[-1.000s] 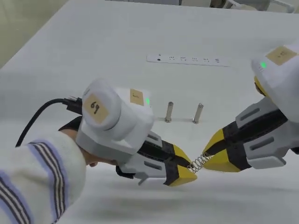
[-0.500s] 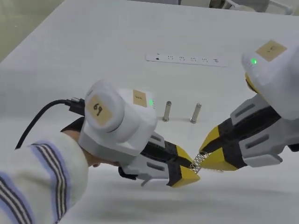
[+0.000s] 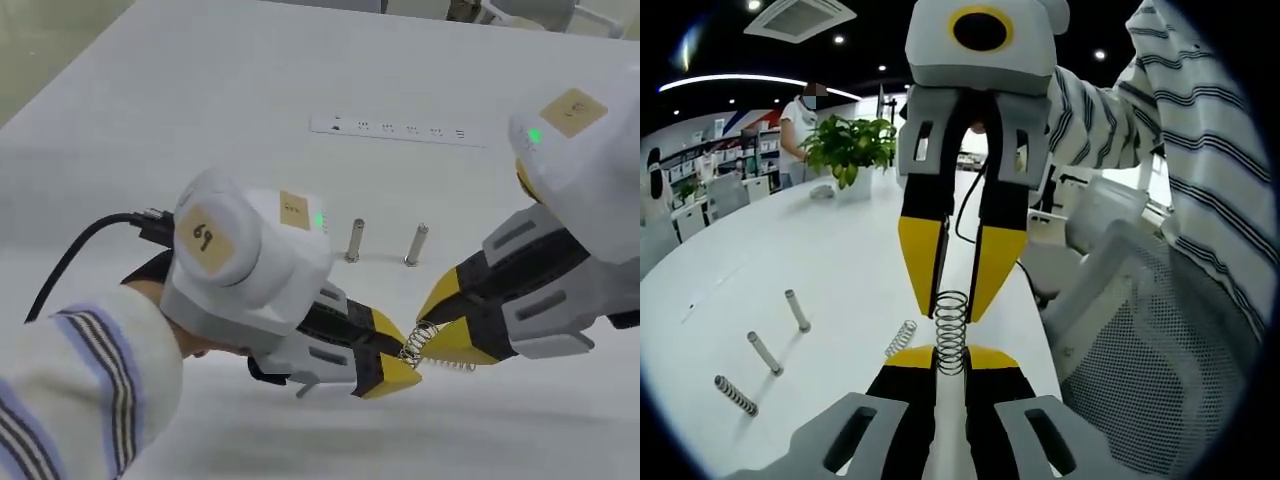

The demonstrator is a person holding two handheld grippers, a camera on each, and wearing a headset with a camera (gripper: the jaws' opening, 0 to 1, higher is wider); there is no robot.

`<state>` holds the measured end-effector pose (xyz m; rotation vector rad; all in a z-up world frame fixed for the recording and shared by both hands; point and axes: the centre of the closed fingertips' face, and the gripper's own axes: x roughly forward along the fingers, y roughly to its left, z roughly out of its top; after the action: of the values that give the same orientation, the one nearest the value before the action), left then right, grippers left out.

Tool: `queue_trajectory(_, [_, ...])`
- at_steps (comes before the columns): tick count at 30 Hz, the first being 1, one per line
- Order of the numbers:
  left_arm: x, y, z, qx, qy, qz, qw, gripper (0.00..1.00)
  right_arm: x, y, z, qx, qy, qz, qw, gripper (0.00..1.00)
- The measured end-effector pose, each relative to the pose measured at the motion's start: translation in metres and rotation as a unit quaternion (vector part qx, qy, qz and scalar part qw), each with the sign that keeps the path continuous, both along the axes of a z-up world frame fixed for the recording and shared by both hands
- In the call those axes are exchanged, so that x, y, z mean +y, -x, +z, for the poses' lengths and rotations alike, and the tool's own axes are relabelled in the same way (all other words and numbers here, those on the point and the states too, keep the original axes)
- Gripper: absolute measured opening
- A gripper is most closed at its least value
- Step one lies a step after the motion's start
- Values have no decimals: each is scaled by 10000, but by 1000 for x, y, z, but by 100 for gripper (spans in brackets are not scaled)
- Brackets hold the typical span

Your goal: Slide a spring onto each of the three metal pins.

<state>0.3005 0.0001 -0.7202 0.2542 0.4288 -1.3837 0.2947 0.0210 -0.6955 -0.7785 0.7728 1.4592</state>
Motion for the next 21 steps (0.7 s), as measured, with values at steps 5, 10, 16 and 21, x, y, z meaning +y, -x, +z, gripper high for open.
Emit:
queue_trajectory(5, [2, -1, 0, -41, -55, 2, 10000, 2, 2, 0, -5, 32, 51, 17, 10000, 8])
queue_trajectory(10, [1, -2, 1, -66, -48, -10, 10000, 2, 2, -1, -11, 10, 99, -8, 9999, 9])
queue_trajectory(16, [-1, -2, 3, -79, -33, -15, 10000, 2, 2, -2, -16, 22, 121, -34, 9999, 8])
queue_trajectory(21, [0, -1, 1, -77, -81, -34, 9999, 2, 3, 1, -18, 50, 156, -17, 9999, 8])
